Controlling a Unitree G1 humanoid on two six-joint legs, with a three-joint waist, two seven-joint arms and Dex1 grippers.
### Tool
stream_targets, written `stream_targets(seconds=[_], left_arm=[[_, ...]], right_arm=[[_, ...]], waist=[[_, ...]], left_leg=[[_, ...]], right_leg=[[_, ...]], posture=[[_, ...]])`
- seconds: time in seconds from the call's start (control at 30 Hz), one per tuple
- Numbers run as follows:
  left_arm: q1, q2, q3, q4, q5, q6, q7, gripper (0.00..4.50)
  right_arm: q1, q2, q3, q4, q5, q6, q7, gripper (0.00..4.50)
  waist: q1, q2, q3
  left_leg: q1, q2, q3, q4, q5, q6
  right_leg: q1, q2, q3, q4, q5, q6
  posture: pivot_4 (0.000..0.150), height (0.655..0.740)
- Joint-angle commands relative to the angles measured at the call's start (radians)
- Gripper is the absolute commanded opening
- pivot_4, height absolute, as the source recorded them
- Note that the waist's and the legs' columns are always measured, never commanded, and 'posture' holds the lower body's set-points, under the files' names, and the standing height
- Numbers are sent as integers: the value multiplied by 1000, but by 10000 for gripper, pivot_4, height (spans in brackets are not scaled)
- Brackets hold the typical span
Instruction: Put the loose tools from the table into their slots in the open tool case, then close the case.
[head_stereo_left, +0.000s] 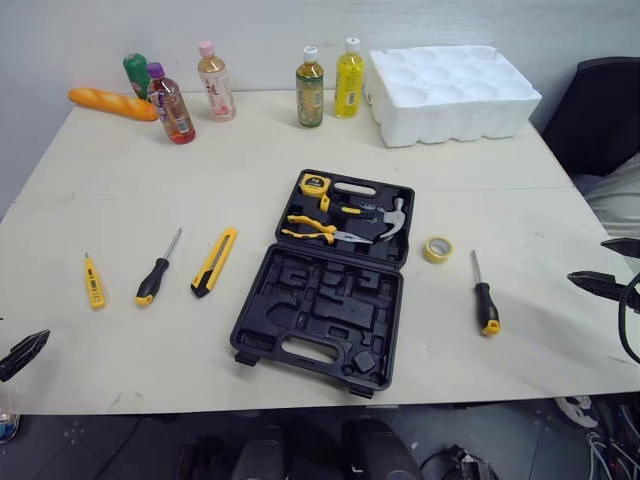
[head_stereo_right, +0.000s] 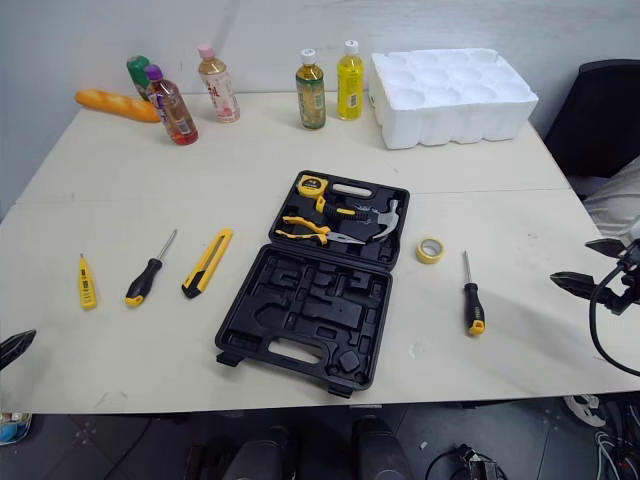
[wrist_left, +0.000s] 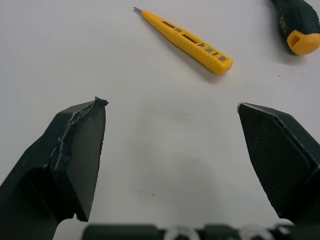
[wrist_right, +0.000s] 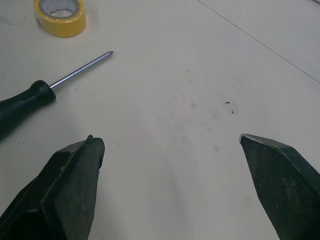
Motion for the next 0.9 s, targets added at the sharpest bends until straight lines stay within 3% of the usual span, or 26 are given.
stream_targets(seconds=[0.03, 0.53, 0.73, 0.9], left_arm=[[-6, 11, -1, -2, 7, -20, 6, 44230], [-26, 13, -60, -48, 1, 1, 1, 44230], [-108, 37, -160, -306, -73, 134, -4, 44230], [-333, 69, -406, -515, -74, 316, 80, 44230]], right_arm=[[17, -7, -34, -36, 12, 6, -7, 45000], [35, -3, -56, -56, 13, -2, -69, 45000], [78, 38, -57, -268, 56, 85, -108, 45000], [82, 111, -16, -553, 105, 262, -211, 45000]], waist=[[-1, 0, 0], [-11, 0, 0], [-7, 0, 0], [9, 0, 0]], left_leg=[[0, 0, 0, 0, 0, 0], [0, 0, 0, 1, 0, 0], [0, 0, 0, 1, 0, 0], [-1, 0, 0, 3, 1, -1]], right_leg=[[0, 0, 0, 0, 0, 0], [0, 0, 0, 1, 0, 0], [0, 0, 0, 2, 0, 0], [0, 1, 0, 3, 0, 1]], posture=[[1500, 7400], [1500, 7400], [1500, 7400], [1500, 7400]])
